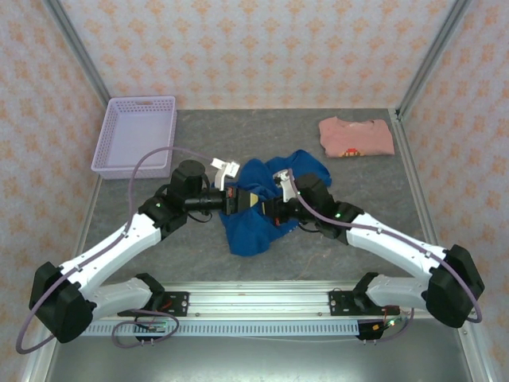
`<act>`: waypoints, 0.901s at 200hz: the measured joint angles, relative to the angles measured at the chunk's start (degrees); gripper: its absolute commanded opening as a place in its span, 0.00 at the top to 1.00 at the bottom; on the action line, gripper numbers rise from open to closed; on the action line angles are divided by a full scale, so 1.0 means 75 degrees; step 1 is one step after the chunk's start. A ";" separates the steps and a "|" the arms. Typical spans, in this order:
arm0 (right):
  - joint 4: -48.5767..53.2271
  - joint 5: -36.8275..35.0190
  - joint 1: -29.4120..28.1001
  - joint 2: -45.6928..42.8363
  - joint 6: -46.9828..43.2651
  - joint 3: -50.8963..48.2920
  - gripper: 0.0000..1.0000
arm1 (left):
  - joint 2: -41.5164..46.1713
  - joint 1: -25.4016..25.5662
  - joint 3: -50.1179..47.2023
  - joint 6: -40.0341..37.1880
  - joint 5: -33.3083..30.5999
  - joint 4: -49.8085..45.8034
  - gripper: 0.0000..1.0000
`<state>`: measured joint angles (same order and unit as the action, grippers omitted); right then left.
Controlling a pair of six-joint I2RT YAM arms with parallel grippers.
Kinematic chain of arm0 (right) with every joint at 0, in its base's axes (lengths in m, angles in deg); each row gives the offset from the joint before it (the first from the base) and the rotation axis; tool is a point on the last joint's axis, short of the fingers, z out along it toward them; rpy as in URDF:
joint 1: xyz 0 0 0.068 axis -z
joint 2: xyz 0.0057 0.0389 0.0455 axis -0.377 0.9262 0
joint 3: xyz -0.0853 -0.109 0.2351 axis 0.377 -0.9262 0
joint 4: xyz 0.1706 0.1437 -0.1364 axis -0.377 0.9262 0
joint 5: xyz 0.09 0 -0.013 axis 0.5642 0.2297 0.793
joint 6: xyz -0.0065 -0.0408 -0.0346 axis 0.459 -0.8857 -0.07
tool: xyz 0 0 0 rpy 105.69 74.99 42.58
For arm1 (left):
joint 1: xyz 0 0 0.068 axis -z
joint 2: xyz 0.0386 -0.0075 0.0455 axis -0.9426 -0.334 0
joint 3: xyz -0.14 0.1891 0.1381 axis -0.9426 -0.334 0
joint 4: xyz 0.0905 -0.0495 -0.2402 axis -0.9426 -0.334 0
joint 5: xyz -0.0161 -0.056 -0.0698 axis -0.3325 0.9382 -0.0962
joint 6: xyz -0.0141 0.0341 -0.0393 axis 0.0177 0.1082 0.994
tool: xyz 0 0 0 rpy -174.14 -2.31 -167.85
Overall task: Fold the inside-out t-shirt
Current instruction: Adjust the T-shirt at the center of the table.
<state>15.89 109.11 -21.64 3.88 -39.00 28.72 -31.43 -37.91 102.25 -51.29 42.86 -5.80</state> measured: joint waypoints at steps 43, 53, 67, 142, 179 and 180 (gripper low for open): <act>-0.0204 0.1617 0.1125 -0.0845 0.0901 0.0356 1.00 | 0.0391 -0.0052 0.0006 -0.0726 -0.1749 -0.1023 1.00; -0.0612 0.2119 0.1233 -0.0839 0.1419 0.0399 1.00 | 0.0367 -0.0050 0.0023 -0.0854 -0.2092 -0.1154 0.98; -0.1116 0.2672 0.1207 -0.0667 0.2060 0.0399 1.00 | 0.0326 -0.0047 0.0114 -0.1032 -0.2480 -0.1329 0.88; -0.2244 0.3381 0.1387 0.0093 0.3902 0.0510 1.00 | 0.1282 0.0819 0.0181 -0.1944 -0.3896 -0.2279 0.57; -0.2250 0.3372 0.1445 0.0332 0.4179 0.0664 1.00 | 0.1309 0.1460 0.0181 -0.2326 -0.3503 -0.1941 0.72; -0.2250 0.3372 0.1445 0.0335 0.4185 0.0664 1.00 | 0.1288 0.1466 0.0178 -0.2323 -0.3488 -0.1915 0.72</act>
<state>-0.98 134.40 -10.80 6.39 -7.61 33.70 -21.77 -26.92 103.58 -68.71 16.70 -20.16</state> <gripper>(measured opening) 0.046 0.300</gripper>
